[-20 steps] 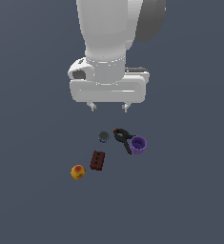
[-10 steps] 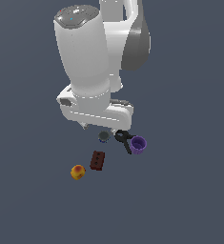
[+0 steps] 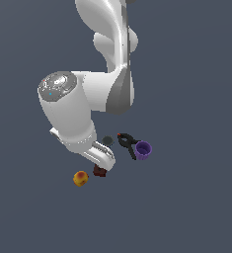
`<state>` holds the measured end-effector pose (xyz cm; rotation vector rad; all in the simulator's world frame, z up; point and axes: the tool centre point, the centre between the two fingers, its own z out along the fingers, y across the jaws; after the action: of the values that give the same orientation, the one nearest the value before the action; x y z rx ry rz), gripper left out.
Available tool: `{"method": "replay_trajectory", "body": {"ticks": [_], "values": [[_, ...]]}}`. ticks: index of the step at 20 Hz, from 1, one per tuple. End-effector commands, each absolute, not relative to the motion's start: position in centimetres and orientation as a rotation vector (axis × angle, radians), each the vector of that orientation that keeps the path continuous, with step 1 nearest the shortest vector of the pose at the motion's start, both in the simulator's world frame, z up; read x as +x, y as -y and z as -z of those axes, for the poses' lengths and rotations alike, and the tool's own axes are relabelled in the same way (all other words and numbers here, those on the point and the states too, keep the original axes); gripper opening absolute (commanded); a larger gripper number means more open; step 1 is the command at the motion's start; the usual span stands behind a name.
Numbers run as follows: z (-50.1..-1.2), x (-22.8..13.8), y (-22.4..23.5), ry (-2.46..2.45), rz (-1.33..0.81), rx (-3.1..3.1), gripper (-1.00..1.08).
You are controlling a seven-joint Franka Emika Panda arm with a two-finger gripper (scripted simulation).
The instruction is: Pick up a designated object from a clutter of objects.
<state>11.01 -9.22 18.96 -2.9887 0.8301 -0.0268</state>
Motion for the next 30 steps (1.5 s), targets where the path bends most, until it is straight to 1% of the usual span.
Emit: {"method": "replay_trajectory", "body": {"ticks": [1,6,11,16,23,30], "values": [[-16.7,11.8,10.6,-0.931,0.020,-2.966,1.00],[-12.8,12.6,12.8,-1.088,0.009,-2.927,1.00],[-10.1,13.0,14.2,-1.193,0.003,-2.898,1.00],[-8.7,13.2,15.0,-1.246,0.000,-2.883,1.00],[-8.2,13.1,15.1,-1.250,-0.002,-2.882,1.00],[-4.9,13.0,15.1,-1.254,-0.001,-2.880,1.00]]}}
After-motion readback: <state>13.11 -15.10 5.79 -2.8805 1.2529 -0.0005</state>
